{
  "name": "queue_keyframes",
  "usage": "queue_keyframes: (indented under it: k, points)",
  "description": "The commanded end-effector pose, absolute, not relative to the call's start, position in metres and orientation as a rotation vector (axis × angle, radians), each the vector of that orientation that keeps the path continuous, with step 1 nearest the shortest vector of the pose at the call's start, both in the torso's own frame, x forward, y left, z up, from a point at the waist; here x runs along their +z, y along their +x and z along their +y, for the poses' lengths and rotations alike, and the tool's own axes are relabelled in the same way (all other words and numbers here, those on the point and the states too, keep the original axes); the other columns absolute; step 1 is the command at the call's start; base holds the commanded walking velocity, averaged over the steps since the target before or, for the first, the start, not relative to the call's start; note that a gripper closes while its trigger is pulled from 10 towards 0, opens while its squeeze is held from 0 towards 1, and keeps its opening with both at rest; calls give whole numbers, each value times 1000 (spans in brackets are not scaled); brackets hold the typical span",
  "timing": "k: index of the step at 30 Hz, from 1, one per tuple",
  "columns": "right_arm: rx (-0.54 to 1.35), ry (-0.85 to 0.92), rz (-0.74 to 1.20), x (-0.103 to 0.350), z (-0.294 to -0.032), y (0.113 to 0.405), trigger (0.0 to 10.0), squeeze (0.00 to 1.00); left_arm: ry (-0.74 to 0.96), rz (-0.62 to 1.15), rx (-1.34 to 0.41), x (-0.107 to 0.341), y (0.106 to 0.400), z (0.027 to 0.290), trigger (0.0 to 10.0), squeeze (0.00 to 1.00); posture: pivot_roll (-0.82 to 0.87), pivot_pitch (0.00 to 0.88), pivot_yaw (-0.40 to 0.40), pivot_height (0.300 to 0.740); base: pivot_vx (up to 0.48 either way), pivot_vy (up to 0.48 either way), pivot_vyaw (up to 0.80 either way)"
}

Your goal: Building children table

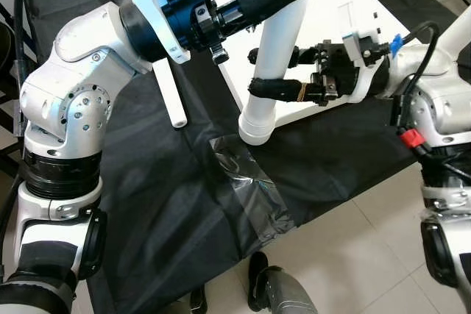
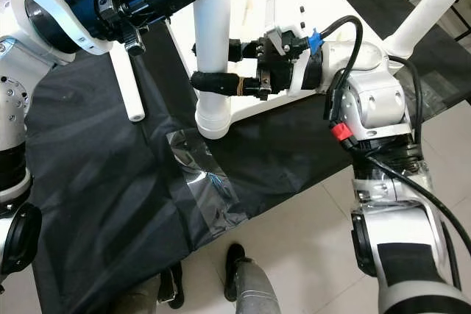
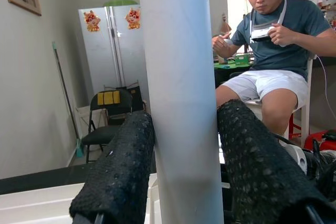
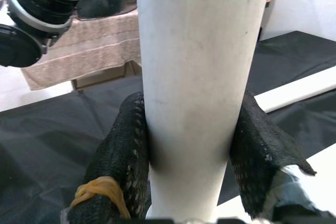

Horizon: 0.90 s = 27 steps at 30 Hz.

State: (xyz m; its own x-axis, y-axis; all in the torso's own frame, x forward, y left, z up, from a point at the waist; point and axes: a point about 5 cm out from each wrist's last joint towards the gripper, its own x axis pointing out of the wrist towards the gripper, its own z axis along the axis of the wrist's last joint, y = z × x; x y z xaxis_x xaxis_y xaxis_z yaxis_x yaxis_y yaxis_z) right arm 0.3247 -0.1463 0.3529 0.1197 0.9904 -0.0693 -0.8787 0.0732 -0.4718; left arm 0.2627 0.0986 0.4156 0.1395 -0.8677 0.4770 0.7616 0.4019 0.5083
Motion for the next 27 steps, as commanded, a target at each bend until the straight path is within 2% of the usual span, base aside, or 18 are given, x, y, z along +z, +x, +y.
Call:
queue_keyframes:
  k: [1,5,6,7,16,19,20,27]
  points:
    - [1532,-524,-331,355,-138,318,0,0,157,-755,-1183,410,267,97,0,0,45,349,9,740,0,0,0]
    - [1523,-523,-349,357,-138,320,0,0,157,-756,-1183,410,266,97,0,0,44,351,9,740,0,0,0]
    - [1510,-511,-361,357,-138,321,0,0,147,-747,-1182,409,267,97,3255,129,44,353,10,740,0,0,0]
    - [1482,-510,-365,354,-138,322,0,0,124,-738,-1160,410,269,98,10000,1000,43,354,10,740,0,0,0]
    - [1412,-482,-342,343,-137,324,0,0,105,-734,-1085,413,273,104,10000,1000,36,358,6,740,0,0,0]
    - [1332,-414,-322,333,-132,326,0,0,104,-741,-1044,416,274,112,10000,1000,34,357,2,740,0,0,0]
    - [1235,-347,-310,324,-129,328,0,0,102,-738,-1030,416,276,116,10000,1000,33,358,3,740,0,0,0]
    - [1142,-272,-307,316,-129,327,0,0,101,-727,-1027,413,279,116,10000,1000,34,361,3,740,0,0,0]
